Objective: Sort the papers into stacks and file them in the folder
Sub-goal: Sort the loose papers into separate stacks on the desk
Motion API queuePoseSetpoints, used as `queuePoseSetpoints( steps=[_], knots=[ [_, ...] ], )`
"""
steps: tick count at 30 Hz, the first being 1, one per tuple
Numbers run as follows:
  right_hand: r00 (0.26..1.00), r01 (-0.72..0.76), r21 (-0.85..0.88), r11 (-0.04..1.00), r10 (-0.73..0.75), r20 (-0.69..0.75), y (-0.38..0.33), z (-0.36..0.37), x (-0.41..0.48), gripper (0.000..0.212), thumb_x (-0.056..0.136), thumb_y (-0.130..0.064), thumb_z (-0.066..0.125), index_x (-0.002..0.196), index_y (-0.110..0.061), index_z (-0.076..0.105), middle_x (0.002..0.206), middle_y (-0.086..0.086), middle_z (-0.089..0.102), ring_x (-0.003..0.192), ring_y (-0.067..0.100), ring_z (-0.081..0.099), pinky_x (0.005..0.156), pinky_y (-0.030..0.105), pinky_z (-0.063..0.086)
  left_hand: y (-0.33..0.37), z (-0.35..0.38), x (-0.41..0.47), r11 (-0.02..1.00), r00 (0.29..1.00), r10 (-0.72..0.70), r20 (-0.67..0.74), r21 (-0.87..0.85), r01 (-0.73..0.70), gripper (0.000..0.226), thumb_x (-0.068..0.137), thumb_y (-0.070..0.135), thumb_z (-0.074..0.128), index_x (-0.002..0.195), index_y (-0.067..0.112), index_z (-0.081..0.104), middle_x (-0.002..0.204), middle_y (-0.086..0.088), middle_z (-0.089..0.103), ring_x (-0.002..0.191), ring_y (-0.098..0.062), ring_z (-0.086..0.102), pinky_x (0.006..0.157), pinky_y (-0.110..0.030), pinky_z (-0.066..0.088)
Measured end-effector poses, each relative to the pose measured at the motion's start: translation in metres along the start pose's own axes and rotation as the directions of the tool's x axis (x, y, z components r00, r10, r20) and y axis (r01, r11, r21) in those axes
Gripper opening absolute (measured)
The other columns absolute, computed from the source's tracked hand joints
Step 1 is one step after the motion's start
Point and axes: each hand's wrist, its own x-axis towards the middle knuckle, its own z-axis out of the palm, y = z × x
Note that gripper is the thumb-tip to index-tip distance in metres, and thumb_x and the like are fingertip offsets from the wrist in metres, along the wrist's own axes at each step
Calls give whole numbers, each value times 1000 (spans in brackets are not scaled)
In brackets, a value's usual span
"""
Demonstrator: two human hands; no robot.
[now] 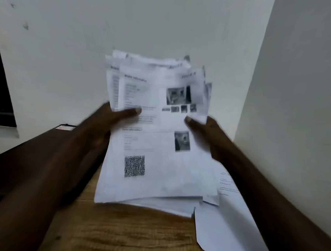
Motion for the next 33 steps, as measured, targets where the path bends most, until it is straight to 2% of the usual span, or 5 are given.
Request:
queuePoseSetpoints(
  steps=[3,9,17,21,33],
  knots=[
    [975,214,2,977,-214,-52,-47,2,3,11,97,-16,55,89,-15,62,55,-14,65,50,-5,59,48,9,41,45,7,10,982,981,188,-45,-9,-188,40,82,8,68,121,9,64,118,-9,72,107,-27,70,88,-39,58],
    [971,233,53,971,-236,49,-47,5,2,30,86,-16,70,115,-14,65,111,3,73,103,20,69,85,31,54,49,0,6,959,957,285,-59,18,-284,46,84,11,70,129,9,61,122,-6,70,110,-23,68,85,-31,57],
    [989,144,-7,990,-143,41,1,17,0,24,85,-22,72,106,-12,68,104,7,73,96,21,69,93,41,53,6,-12,-4,985,983,173,-54,26,-172,43,77,7,71,119,4,65,110,-7,75,100,-23,72,76,-28,58],
    [978,200,-49,979,-202,-43,5,31,1,13,92,-21,65,89,-9,65,80,2,67,76,14,62,76,31,48,-3,-18,-4,989,989,144,-44,39,-142,54,72,7,82,123,2,64,116,-13,72,106,-30,70,81,-32,58],
    [883,443,33,896,-429,-192,-50,42,-1,15,96,-16,59,110,-15,62,105,2,71,98,16,69,82,29,56,39,-7,-18,883,881,456,-123,191,-430,23,82,8,72,101,19,65,93,12,76,89,-9,72,76,-23,56]
  ],
)
